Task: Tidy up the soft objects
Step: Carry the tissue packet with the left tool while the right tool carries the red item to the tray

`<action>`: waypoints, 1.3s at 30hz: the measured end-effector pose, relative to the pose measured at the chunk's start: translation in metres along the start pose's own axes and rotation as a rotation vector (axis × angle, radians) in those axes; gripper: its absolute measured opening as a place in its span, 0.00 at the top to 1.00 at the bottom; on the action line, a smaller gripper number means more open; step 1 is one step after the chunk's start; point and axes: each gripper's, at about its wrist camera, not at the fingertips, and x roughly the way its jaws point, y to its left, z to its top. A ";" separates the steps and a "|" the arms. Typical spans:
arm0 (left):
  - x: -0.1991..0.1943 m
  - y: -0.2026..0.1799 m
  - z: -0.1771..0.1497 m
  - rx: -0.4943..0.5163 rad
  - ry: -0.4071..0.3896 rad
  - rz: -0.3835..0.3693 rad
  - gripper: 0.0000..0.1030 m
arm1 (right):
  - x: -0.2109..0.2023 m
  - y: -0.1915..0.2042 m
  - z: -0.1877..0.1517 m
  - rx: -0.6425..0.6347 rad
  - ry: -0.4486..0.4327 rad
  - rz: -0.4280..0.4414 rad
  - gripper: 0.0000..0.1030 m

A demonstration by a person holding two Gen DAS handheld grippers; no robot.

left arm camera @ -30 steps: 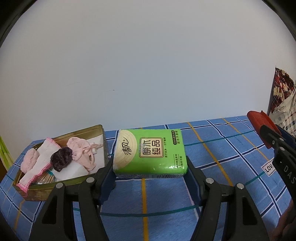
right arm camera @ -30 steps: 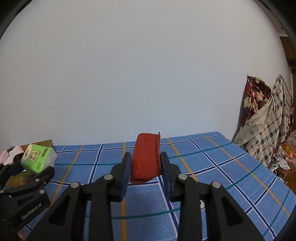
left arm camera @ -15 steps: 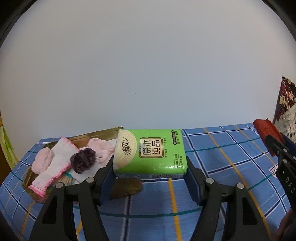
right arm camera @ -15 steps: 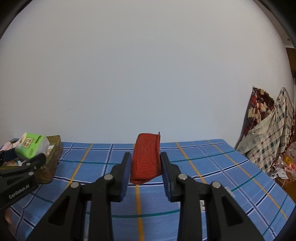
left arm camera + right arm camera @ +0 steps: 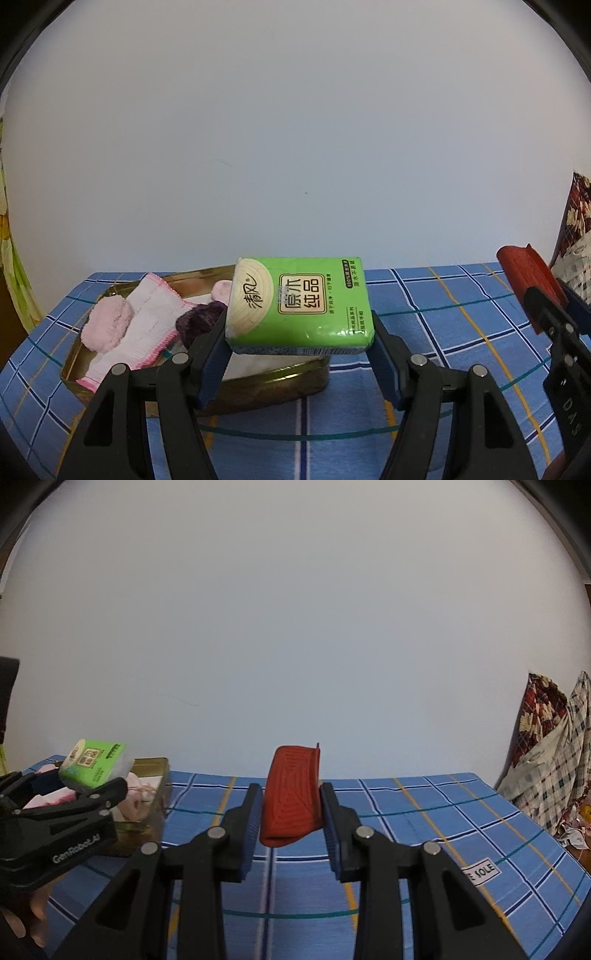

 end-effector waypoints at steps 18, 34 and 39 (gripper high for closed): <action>0.002 0.062 0.010 -0.066 -0.021 0.100 0.32 | 0.005 0.064 0.013 -0.036 -0.045 0.131 0.69; 0.013 0.121 0.013 -0.124 -0.011 0.216 0.32 | 0.034 0.105 0.021 -0.033 -0.049 0.225 0.69; 0.021 0.135 0.014 -0.136 -0.001 0.244 0.32 | 0.045 0.118 0.023 -0.035 -0.046 0.251 0.69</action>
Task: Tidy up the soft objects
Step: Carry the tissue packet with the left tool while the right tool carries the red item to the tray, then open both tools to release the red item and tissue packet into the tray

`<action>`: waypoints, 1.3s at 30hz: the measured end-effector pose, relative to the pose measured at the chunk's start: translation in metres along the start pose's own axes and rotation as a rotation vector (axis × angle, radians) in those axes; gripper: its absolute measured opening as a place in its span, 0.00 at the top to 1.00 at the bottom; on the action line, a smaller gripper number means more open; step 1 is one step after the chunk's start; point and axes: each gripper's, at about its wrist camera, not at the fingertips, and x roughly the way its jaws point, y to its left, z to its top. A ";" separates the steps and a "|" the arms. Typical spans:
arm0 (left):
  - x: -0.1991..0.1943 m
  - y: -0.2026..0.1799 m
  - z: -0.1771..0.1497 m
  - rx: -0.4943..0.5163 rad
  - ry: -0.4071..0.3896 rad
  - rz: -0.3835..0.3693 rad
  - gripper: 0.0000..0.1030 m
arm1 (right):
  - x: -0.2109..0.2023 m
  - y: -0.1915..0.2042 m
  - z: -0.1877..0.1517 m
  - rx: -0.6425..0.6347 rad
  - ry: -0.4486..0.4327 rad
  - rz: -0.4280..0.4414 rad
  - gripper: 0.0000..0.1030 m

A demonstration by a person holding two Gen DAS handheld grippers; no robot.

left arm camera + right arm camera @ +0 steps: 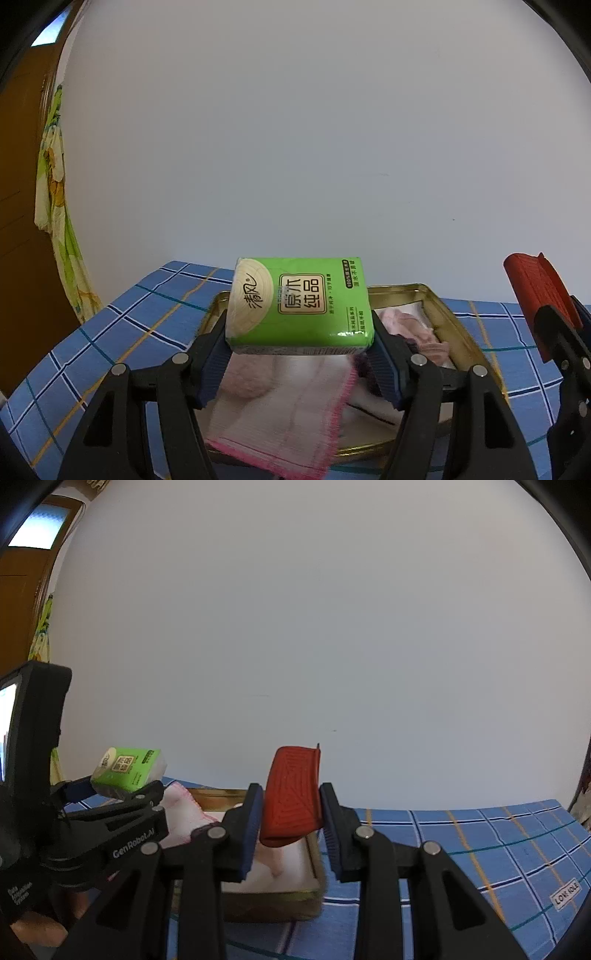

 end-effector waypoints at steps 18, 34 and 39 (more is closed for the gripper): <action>0.031 0.011 -0.002 -0.013 0.080 0.116 0.32 | 0.078 0.026 -0.004 -0.007 0.091 0.043 0.85; 0.049 0.009 -0.012 0.023 0.136 0.138 0.32 | 0.070 0.000 0.002 0.160 0.100 0.108 0.76; 0.048 0.005 -0.014 0.037 0.130 0.147 0.32 | 0.060 -0.009 0.001 0.187 0.059 0.046 0.58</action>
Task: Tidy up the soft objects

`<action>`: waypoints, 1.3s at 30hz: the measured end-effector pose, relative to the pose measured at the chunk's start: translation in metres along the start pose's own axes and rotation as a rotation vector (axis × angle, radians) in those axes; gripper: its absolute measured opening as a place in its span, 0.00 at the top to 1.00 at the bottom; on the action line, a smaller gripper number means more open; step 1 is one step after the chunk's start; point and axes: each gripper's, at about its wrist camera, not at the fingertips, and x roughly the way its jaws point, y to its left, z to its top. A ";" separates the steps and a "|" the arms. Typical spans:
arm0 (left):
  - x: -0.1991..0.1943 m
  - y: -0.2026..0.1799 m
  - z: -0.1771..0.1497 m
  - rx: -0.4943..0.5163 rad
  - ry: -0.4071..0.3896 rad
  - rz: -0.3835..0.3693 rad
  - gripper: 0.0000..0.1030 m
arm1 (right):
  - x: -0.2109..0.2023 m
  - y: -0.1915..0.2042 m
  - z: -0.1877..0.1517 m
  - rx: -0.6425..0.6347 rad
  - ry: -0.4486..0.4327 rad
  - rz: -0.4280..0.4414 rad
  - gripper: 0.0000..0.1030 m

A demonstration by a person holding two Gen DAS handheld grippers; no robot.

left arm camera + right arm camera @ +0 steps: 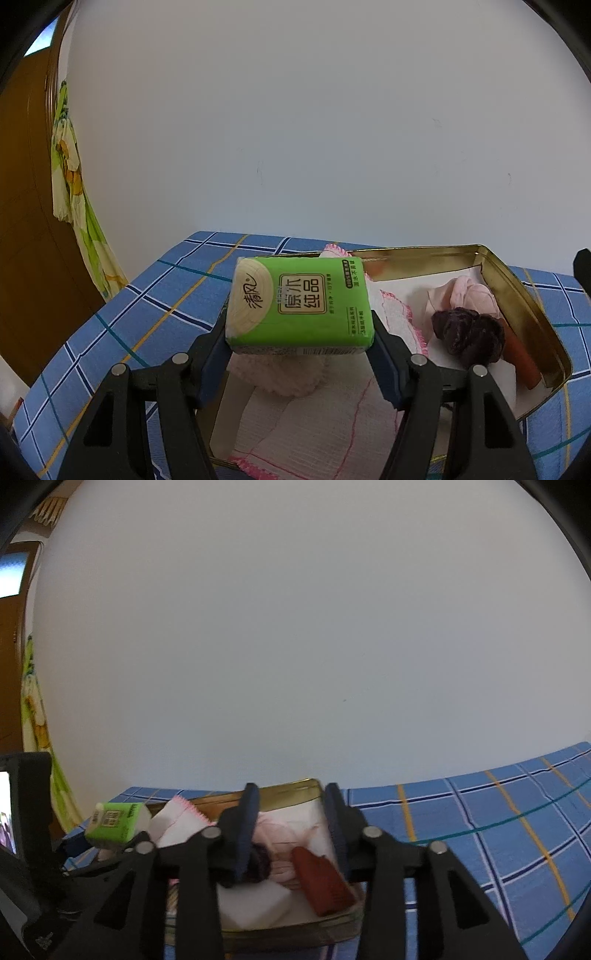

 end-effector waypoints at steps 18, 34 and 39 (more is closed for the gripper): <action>0.003 -0.007 -0.005 0.016 0.006 0.000 0.33 | -0.017 0.010 -0.005 -0.083 -0.136 -0.106 0.07; -0.005 -0.014 -0.010 0.045 -0.033 -0.017 0.16 | -0.031 0.010 -0.004 -0.089 -0.147 -0.127 0.01; -0.014 -0.015 -0.012 0.050 -0.060 -0.018 0.14 | -0.036 0.014 -0.005 -0.117 -0.163 -0.130 0.00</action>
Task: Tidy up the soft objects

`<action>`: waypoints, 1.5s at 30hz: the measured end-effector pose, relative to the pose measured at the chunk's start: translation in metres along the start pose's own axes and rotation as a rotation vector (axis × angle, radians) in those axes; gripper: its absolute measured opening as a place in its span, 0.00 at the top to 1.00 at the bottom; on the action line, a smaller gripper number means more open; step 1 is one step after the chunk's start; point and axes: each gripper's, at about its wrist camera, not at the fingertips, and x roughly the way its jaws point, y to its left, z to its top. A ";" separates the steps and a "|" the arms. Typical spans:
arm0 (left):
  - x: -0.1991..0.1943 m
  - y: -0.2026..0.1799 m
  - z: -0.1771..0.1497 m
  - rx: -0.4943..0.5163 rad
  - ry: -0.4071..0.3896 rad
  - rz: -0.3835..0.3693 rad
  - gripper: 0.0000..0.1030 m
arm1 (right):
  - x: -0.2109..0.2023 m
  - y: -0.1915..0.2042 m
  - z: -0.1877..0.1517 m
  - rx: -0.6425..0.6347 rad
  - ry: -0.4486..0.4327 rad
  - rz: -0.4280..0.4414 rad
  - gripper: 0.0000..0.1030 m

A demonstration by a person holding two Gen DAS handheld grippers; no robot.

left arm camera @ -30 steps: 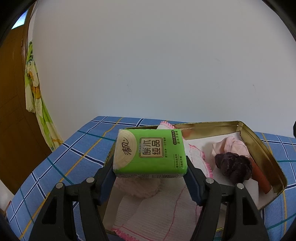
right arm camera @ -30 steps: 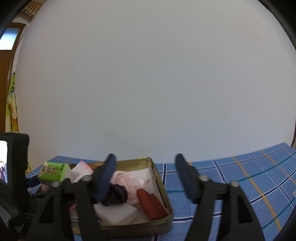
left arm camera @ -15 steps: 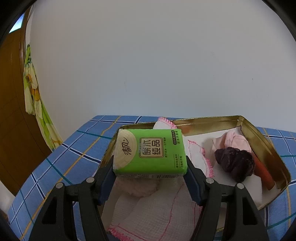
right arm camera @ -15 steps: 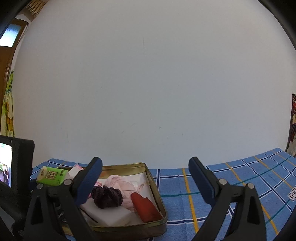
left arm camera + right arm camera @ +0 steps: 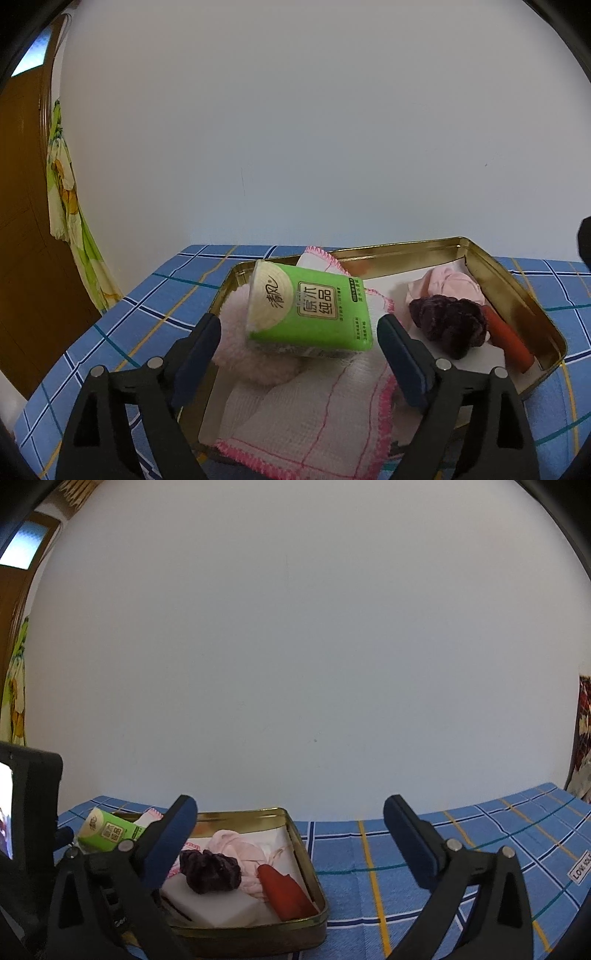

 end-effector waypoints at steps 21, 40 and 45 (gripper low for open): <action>-0.035 0.023 -0.009 -0.140 -0.062 -0.088 0.06 | -0.003 -0.014 -0.002 0.070 -0.022 -0.017 0.00; -0.059 0.024 -0.024 -0.099 -0.102 0.007 0.06 | -0.024 -0.009 -0.009 0.032 -0.008 0.049 0.00; -0.066 0.022 -0.029 -0.092 -0.109 0.019 0.06 | -0.032 -0.007 -0.010 0.019 -0.010 0.056 0.00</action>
